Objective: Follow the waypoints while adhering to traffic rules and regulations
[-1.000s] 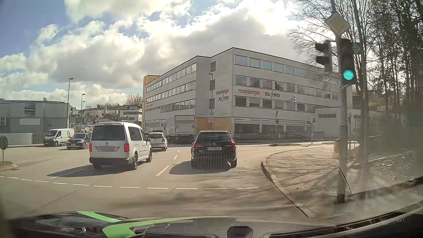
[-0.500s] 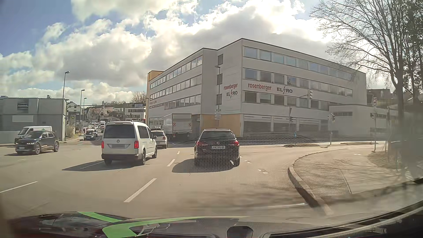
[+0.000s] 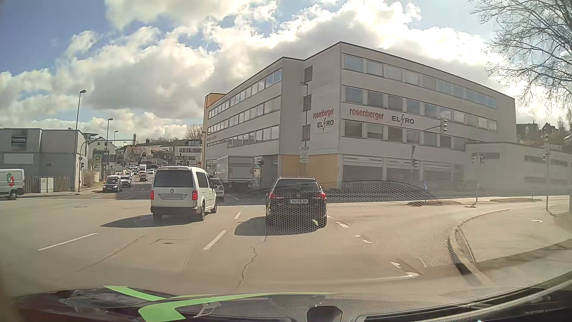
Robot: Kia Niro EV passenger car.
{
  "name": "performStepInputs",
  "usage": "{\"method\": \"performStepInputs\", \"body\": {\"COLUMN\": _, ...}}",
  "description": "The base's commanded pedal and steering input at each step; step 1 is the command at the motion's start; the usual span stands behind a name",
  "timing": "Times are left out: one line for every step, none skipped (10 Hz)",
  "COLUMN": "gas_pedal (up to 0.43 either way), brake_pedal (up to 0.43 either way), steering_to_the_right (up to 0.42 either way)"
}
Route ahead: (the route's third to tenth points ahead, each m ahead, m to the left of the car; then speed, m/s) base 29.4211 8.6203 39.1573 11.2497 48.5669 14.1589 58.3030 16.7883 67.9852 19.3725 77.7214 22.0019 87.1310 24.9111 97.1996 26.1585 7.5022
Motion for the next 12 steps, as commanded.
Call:
{"method": "performStepInputs", "body": {"gas_pedal": 0.067, "brake_pedal": 0.0, "steering_to_the_right": -0.018}}
{"method": "performStepInputs", "body": {"gas_pedal": 0.067, "brake_pedal": 0.0, "steering_to_the_right": -0.018}}
{"method": "performStepInputs", "body": {"gas_pedal": 0.067, "brake_pedal": 0.0, "steering_to_the_right": -0.018}}
{"method": "performStepInputs", "body": {"gas_pedal": 0.067, "brake_pedal": 0.0, "steering_to_the_right": -0.019}}
{"method": "performStepInputs", "body": {"gas_pedal": 0.067, "brake_pedal": 0.0, "steering_to_the_right": -0.022}}
{"method": "performStepInputs", "body": {"gas_pedal": 0.067, "brake_pedal": 0.0, "steering_to_the_right": -0.026}}
{"method": "performStepInputs", "body": {"gas_pedal": 0.067, "brake_pedal": 0.0, "steering_to_the_right": -0.027}}
{"method": "performStepInputs", "body": {"gas_pedal": 0.067, "brake_pedal": 0.0, "steering_to_the_right": -0.029}}
{"method": "performStepInputs", "body": {"gas_pedal": 0.067, "brake_pedal": 0.0, "steering_to_the_right": -0.03}}
{"method": "performStepInputs", "body": {"gas_pedal": 0.059, "brake_pedal": 0.0, "steering_to_the_right": -0.031}}
{"method": "performStepInputs", "body": {"gas_pedal": 0.059, "brake_pedal": 0.0, "steering_to_the_right": -0.031}}
{"method": "performStepInputs", "body": {"gas_pedal": 0.059, "brake_pedal": 0.0, "steering_to_the_right": -0.032}}
